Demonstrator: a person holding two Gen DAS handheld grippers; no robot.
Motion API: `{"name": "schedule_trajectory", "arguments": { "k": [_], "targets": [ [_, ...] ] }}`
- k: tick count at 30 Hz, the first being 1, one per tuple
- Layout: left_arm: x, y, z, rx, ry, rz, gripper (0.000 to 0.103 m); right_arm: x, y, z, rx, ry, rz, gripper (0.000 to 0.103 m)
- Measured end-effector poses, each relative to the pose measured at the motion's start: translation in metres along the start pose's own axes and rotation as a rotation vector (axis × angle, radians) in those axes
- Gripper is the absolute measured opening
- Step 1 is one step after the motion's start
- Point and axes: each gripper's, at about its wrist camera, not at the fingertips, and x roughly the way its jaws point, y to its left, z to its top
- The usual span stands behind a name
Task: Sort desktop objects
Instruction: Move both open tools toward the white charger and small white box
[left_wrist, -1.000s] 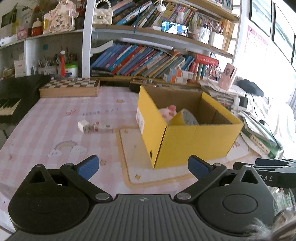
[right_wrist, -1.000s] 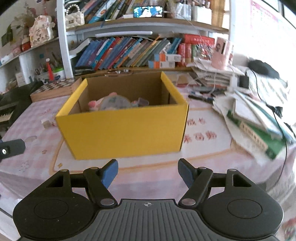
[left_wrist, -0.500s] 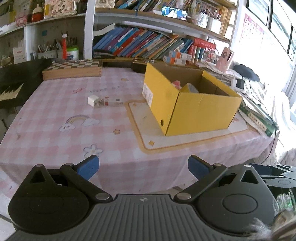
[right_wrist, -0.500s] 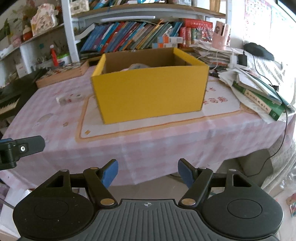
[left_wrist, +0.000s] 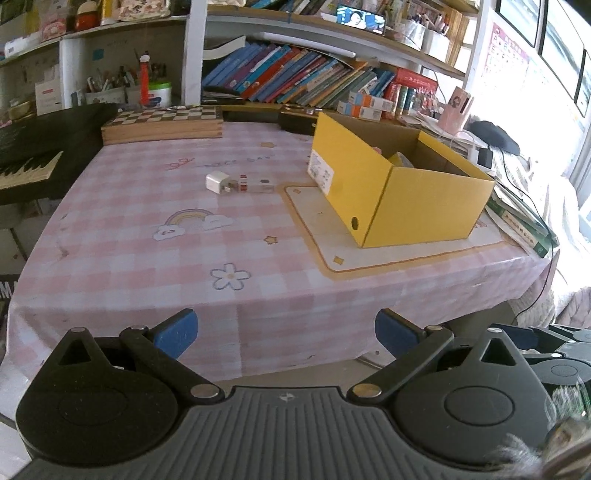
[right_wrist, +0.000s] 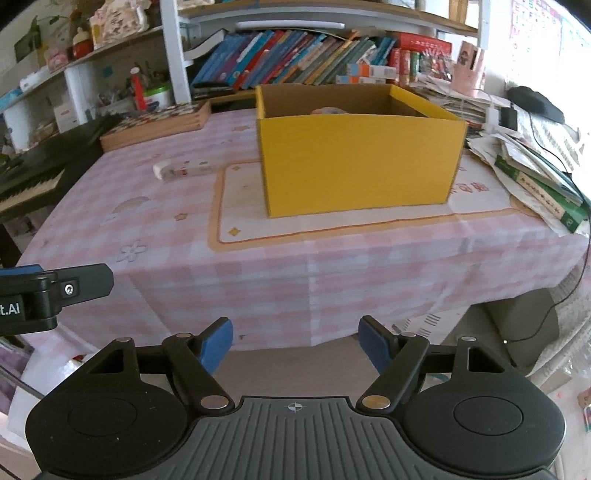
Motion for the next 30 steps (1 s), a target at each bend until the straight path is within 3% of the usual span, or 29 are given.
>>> {"name": "schedule_trajectory", "arguments": {
  "k": [16,30],
  "targets": [
    [-0.015,0.051,-0.001,-0.091,-0.035,0.098,0.103,0.012,0.057,0.013,-0.123,-0.006,0.107,0.078],
    [0.009,0.074,0.023,-0.138,-0.058,0.155,0.103,0.043,0.078,0.051,-0.191,-0.059,0.172,0.077]
  ]
}}
